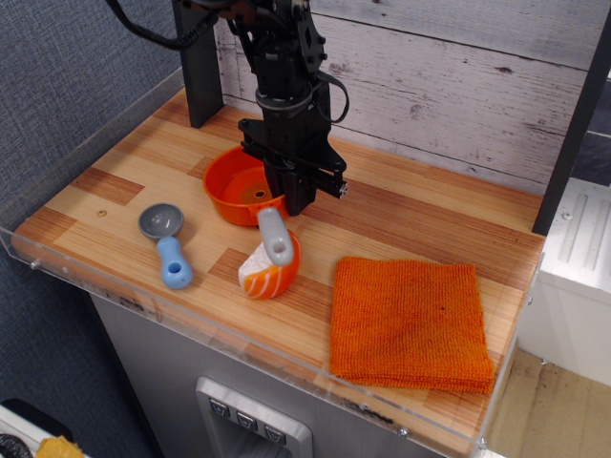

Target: Pick up the pan and place it behind the orange cloth

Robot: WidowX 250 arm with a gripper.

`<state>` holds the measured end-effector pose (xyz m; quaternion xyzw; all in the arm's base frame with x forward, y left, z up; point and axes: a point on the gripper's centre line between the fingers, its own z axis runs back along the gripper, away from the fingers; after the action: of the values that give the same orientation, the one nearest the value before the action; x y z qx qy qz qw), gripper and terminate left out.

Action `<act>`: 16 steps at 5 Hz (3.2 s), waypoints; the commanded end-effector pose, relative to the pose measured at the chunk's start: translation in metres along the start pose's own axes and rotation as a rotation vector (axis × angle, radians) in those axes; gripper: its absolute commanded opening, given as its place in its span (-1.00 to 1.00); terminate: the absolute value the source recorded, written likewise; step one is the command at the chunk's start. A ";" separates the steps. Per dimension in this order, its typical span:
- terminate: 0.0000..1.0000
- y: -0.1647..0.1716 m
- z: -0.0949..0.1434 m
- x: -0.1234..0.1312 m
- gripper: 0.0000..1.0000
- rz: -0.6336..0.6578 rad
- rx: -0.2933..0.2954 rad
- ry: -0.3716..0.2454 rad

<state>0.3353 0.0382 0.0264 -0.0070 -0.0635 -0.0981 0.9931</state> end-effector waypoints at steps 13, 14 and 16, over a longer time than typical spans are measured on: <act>-1.00 -0.147 0.000 0.032 1.00 -0.563 -0.082 0.004; -1.00 -0.143 0.006 0.032 1.00 -0.544 -0.074 0.006; -1.00 -0.138 0.010 0.029 1.00 -0.517 -0.057 -0.001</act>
<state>0.3399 -0.1046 0.0152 -0.0229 -0.0270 -0.3522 0.9353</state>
